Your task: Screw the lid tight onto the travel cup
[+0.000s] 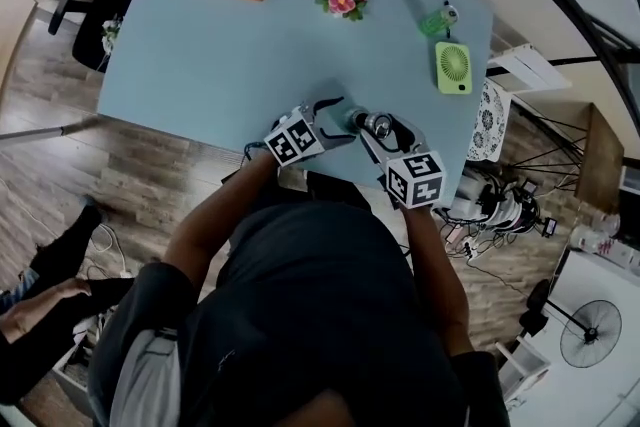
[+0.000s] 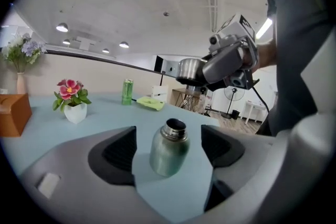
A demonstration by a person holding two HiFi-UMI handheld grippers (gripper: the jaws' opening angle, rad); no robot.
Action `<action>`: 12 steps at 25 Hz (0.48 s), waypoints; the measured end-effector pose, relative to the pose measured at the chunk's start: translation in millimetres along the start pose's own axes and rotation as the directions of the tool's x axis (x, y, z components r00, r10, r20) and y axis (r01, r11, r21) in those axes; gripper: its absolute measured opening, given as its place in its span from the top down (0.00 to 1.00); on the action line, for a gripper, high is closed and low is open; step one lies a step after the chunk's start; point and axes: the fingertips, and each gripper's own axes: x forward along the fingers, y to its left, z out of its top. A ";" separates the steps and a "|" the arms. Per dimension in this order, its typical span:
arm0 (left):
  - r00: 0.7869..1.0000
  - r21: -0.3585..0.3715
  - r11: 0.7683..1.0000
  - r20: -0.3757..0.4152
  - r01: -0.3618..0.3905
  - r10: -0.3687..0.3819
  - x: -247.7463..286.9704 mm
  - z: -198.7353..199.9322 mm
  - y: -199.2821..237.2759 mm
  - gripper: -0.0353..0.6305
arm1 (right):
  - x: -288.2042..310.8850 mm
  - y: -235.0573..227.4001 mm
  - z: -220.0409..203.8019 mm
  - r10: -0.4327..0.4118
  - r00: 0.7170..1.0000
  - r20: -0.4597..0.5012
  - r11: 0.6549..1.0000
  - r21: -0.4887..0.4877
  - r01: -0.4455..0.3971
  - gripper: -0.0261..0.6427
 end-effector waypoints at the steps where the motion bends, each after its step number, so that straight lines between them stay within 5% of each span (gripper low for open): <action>1: 1.000 0.003 1.000 -0.002 0.000 0.000 4.8 -2.2 0.5 0.33 | 4.3 -1.5 -4.2 0.004 1.000 -0.011 1.000 -0.014 -0.004 0.57; 12: 0.998 0.090 0.995 -0.063 0.031 -0.025 43.7 -25.3 -3.1 0.32 | 35.7 -11.9 -37.8 0.052 0.992 -0.114 0.993 -0.103 -0.064 0.57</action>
